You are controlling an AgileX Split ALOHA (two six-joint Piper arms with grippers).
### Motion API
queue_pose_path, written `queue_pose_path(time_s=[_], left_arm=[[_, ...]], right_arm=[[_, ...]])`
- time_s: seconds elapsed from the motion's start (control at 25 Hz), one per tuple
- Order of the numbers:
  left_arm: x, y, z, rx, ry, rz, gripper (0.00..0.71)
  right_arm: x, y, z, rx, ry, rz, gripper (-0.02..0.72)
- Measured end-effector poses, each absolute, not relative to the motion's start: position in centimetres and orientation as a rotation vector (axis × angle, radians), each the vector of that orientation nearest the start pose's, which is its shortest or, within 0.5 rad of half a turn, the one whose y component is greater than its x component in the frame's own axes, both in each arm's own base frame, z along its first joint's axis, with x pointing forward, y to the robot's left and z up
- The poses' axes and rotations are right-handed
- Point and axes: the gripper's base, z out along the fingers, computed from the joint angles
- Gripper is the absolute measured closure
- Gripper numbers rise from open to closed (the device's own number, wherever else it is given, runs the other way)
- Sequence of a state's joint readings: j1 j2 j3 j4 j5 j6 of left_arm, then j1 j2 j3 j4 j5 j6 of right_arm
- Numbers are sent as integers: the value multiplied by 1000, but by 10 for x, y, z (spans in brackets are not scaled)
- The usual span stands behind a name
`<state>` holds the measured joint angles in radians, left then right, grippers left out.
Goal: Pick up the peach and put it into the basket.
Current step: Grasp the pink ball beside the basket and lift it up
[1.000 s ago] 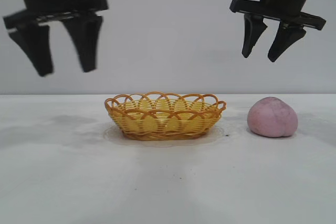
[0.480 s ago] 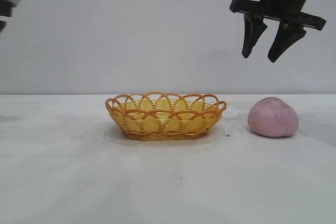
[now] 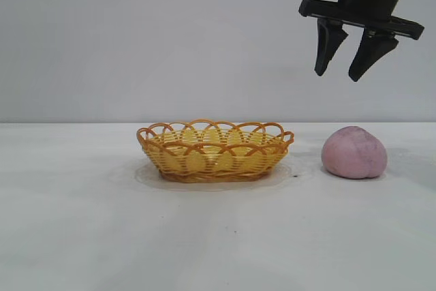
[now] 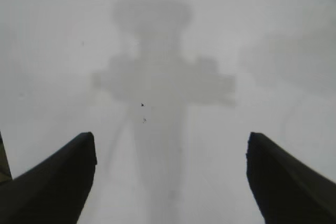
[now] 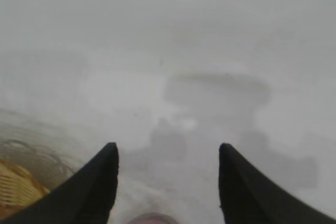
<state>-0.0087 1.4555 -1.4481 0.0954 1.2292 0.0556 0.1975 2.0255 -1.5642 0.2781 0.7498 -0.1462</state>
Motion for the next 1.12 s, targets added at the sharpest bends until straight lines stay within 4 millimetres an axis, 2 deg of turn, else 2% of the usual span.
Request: queue_pose_path(time_s=[0.16,0.32,0.64,0.76,0.96,1.12], left_arm=[[242,3,400,89,2596,98,160],[190,0,400,83,2564,36,160],[94,-1,354,78,2517,8,160],[64,-1,331,77,2471,7,160],[25,-4,299,74,2345,-30,160],[5,-5,285,72,2208,-45,160]], right_arm=[[428,103,209,-245,2676,333,344],[428,103,209,-246,2677,334,344],[428,103,208,-249,2682,332,344],[427,102,208,-258,2690,323,344],[427,102,208,-270,2694,308,344],[427,102,207,-271,2696,307,344]])
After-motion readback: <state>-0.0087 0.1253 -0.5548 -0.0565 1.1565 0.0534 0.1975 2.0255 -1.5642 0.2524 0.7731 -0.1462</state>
